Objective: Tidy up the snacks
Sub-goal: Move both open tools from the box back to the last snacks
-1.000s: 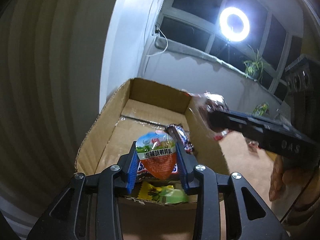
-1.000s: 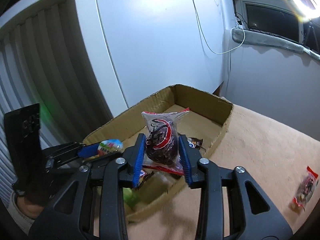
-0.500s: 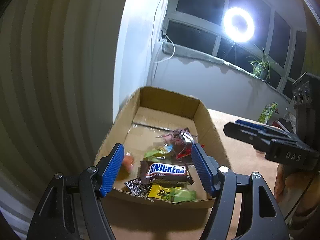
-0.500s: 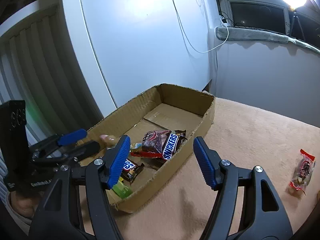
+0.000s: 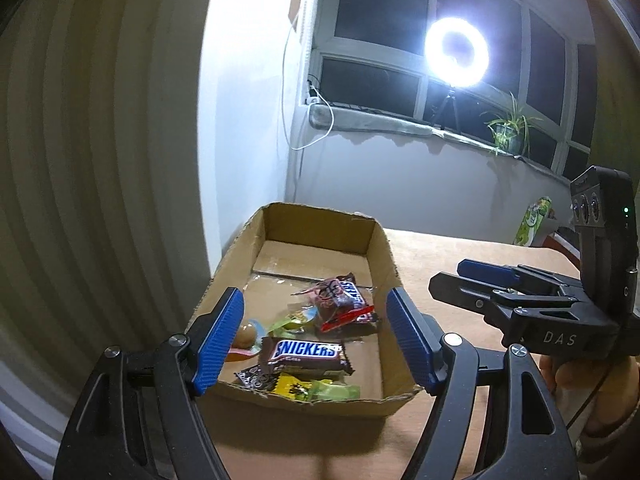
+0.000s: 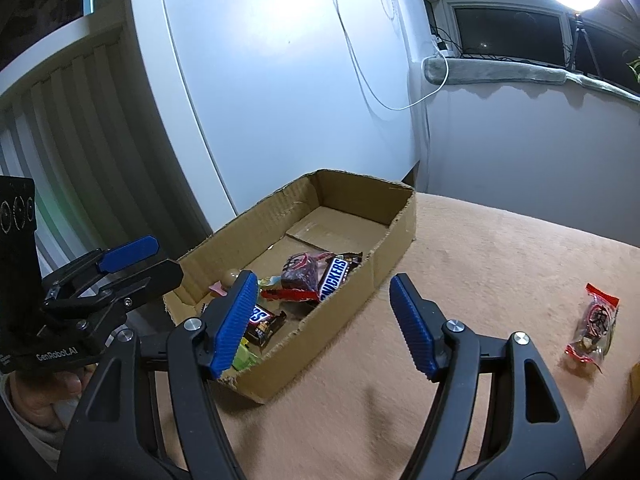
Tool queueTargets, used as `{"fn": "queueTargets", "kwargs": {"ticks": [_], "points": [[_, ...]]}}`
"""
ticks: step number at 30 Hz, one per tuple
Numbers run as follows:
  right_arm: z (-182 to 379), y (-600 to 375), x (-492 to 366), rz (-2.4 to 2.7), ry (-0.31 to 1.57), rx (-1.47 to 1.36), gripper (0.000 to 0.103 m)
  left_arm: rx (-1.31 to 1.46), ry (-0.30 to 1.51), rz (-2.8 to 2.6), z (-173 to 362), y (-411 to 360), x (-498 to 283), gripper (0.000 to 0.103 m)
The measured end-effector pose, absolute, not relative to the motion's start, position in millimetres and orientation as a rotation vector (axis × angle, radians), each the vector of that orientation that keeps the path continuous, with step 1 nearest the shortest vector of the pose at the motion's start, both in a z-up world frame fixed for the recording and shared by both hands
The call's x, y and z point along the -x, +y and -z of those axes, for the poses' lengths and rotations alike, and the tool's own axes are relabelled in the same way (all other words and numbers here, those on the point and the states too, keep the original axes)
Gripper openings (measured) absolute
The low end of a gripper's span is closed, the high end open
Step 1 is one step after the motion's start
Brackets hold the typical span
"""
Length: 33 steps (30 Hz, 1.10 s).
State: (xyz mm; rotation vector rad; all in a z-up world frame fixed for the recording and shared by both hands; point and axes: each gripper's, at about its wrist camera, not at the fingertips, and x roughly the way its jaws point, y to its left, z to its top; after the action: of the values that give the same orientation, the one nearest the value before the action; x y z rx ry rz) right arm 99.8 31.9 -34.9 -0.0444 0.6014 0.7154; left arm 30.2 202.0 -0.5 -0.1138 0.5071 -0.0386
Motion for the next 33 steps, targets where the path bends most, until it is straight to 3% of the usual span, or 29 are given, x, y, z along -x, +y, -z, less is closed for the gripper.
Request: {"fn": "queueTargets", "kwargs": {"ticks": [9, 12, 30, 33], "points": [[38, 1, -100, -0.683, 0.602, 0.004, 0.071, 0.071, 0.516, 0.075, -2, 175, -34, 0.074], [41, -14, -101, -0.662, 0.603, -0.017, 0.071, 0.060, 0.522, 0.092, -2, 165, -36, 0.079], [59, -129, -114, -0.490, 0.617, -0.155, 0.072, -0.042, 0.581, 0.243, 0, 78, -59, 0.079], [66, -149, -117, -0.453, 0.644, -0.172, 0.077, -0.056, 0.591, 0.271, 3, 63, -63, 0.079]]}}
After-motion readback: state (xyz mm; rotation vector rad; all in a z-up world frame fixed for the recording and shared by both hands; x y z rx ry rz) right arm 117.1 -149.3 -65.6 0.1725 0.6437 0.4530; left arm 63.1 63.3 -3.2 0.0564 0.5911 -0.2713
